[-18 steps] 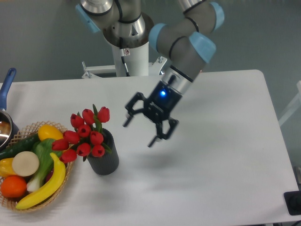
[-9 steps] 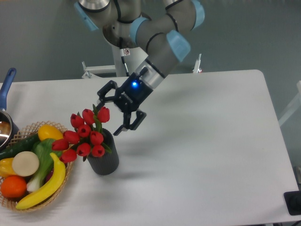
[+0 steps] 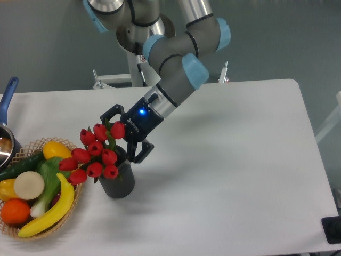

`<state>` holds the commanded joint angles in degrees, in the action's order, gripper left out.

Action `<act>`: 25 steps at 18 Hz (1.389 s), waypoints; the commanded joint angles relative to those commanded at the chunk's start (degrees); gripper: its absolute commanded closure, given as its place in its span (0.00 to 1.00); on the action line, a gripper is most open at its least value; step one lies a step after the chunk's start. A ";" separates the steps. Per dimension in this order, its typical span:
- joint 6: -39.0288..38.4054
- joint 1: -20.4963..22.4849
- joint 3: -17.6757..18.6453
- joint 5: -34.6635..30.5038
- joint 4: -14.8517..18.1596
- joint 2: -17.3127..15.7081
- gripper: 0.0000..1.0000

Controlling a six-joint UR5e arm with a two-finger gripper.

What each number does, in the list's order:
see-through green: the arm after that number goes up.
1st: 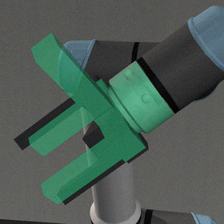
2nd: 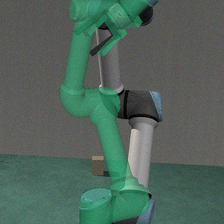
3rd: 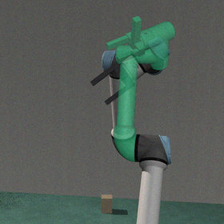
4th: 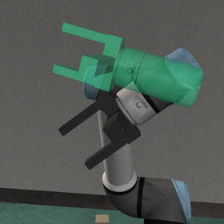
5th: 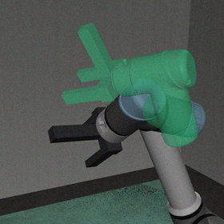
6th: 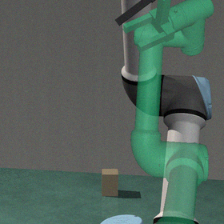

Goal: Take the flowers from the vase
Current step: 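Close the gripper on the tulip stems, then lift the gripped tulips up and out of the black vase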

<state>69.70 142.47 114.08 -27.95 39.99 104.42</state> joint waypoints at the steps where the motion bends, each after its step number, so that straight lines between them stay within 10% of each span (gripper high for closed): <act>1: -0.61 0.00 0.09 -0.44 0.09 -0.26 0.14; 4: -1.32 0.00 -0.61 -0.79 0.09 0.09 0.78; 6: -1.41 0.52 -0.70 -1.05 0.09 -0.18 1.00; 25: -26.35 4.22 -8.69 -0.71 0.00 -4.40 1.00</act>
<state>43.34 146.69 105.39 -28.66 39.99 100.02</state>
